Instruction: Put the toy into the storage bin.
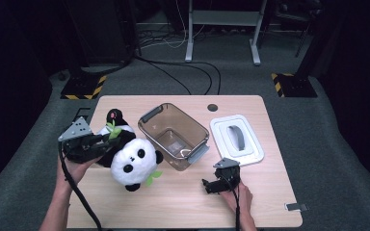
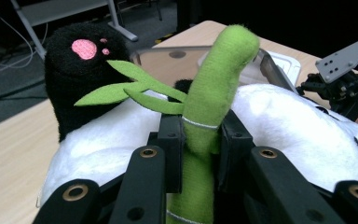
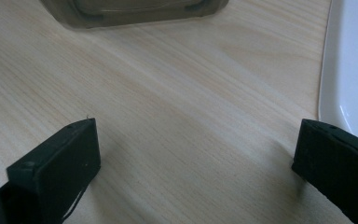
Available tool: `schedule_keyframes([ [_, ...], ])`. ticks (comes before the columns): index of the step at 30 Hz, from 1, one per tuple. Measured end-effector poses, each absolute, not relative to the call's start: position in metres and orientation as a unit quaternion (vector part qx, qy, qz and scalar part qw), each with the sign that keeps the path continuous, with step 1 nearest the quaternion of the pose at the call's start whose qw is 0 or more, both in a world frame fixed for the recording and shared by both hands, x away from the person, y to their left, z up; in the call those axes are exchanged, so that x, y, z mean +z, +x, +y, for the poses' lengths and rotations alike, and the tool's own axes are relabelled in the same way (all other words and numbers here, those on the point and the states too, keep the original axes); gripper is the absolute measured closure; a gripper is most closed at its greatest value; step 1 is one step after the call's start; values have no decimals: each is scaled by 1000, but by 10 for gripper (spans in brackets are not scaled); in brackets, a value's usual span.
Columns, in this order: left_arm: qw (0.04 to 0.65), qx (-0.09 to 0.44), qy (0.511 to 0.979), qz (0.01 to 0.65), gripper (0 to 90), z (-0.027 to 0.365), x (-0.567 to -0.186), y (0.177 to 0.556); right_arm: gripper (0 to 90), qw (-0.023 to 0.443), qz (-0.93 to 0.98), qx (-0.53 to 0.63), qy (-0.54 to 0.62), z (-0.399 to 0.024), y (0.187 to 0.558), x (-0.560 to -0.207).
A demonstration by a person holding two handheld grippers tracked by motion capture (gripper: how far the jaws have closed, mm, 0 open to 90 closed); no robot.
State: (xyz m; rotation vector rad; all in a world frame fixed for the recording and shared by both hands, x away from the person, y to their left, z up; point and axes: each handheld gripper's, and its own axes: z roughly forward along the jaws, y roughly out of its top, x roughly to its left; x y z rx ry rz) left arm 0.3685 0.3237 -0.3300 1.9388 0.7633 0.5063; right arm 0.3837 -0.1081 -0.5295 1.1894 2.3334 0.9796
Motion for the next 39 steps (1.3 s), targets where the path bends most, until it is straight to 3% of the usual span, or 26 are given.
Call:
schedule_keyframes([
  [18, 493, 213, 791, 294, 750, 301, -290, 405, 0, 175, 825, 345, 411, -109, 385, -530],
  [39, 488, 205, 800, 282, 749, 269, -280, 446, 0, 176, 826, 345, 410, -110, 385, -530],
])
